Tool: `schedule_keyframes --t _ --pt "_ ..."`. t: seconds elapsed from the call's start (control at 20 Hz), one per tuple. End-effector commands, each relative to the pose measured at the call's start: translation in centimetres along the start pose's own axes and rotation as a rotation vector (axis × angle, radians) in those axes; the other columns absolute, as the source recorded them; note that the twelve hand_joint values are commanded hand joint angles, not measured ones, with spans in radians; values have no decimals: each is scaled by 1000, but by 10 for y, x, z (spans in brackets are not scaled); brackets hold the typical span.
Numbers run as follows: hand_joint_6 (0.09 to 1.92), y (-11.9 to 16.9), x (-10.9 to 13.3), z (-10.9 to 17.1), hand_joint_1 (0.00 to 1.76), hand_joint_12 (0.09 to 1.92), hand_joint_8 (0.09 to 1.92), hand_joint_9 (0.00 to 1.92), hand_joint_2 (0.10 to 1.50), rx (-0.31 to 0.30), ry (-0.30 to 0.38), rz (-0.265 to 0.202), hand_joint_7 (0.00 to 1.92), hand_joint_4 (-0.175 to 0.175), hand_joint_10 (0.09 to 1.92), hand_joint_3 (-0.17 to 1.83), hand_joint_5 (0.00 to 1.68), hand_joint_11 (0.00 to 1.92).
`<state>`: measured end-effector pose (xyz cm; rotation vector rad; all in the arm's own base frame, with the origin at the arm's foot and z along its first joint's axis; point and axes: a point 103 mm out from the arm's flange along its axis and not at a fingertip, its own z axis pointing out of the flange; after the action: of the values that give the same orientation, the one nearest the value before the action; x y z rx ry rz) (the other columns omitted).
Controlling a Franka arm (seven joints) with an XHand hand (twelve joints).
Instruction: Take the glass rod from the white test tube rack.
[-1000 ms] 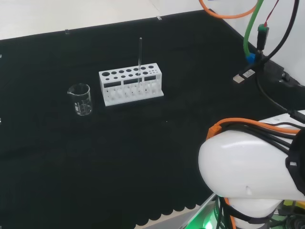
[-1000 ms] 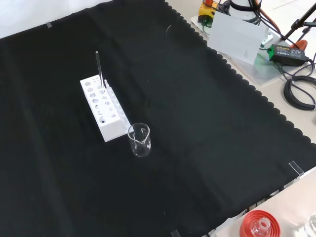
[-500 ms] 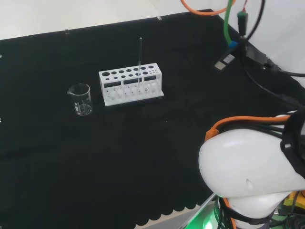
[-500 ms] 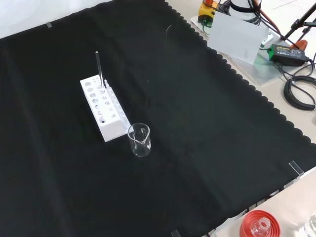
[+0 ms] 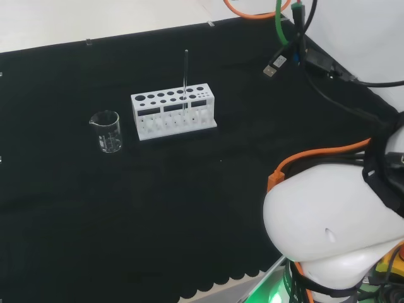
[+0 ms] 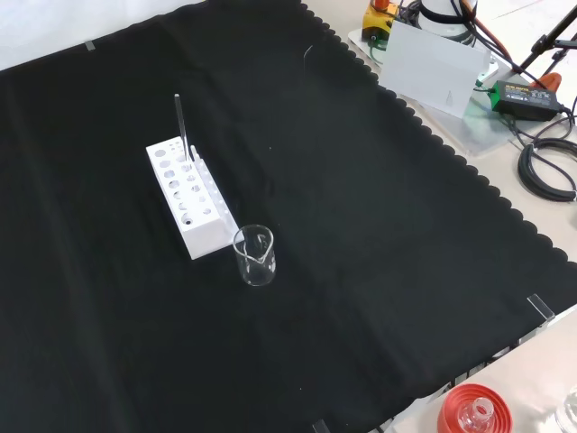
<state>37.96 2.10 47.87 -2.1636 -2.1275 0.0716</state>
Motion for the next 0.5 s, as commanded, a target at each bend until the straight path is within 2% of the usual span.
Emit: schedule_keyframes --t 0.05,0.5 --pt "87 29 -2 13 255 1517 517 0 911 17 11 -48 12 78 930 118 86 0" --pt "87 54 -3 38 266 1563 604 37 914 52 24 -56 31 75 993 120 118 0"
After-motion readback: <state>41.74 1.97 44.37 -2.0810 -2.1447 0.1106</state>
